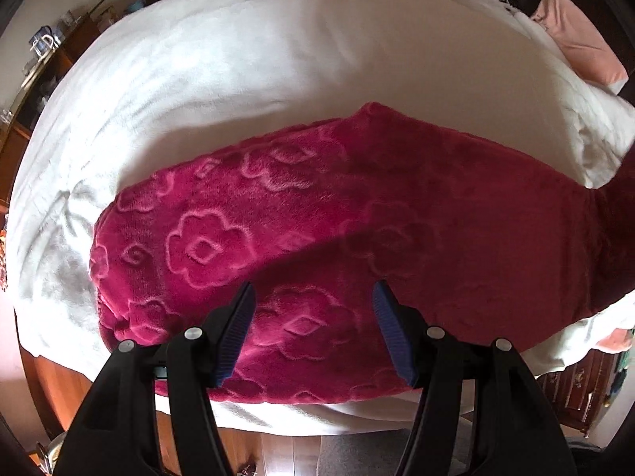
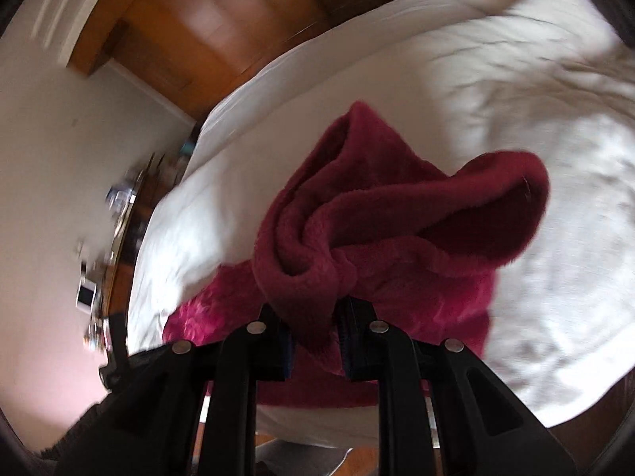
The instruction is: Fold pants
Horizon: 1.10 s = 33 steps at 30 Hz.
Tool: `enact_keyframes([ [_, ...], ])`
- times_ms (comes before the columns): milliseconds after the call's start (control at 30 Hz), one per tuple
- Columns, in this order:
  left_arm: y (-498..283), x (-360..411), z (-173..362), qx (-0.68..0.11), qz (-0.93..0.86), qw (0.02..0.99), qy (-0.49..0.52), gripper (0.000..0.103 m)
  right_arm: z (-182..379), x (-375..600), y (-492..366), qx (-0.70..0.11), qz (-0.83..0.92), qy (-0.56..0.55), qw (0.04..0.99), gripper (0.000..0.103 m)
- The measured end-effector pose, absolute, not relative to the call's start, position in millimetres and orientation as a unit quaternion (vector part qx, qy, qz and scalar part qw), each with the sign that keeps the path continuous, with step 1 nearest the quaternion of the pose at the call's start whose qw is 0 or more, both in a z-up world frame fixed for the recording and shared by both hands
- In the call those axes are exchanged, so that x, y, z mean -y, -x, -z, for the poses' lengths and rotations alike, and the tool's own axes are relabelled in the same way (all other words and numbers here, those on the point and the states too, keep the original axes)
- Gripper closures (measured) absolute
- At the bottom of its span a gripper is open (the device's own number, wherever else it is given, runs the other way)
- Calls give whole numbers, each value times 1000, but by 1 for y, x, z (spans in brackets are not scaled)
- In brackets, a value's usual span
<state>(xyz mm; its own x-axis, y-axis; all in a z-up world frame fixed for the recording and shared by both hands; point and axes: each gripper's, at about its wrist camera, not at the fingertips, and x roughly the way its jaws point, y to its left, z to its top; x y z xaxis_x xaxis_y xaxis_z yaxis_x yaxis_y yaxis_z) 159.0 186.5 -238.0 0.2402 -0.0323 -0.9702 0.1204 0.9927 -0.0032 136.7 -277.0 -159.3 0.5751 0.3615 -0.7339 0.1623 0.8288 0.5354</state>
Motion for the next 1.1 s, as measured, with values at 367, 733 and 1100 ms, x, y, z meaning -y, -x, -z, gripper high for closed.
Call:
enact_keyframes([
  [367,-160,-225,259,-637,26,771,-6,42,221,100,-155,-544,-189,-82,813,86],
  [733,-174,-239,282,-657,40,753,3,42,287,36,-147,-617,-224,16,754,66],
  [1100,-198,-208,292,-663,84,744,-5,42,223,76,-143,-588,-254,-121,758,53],
])
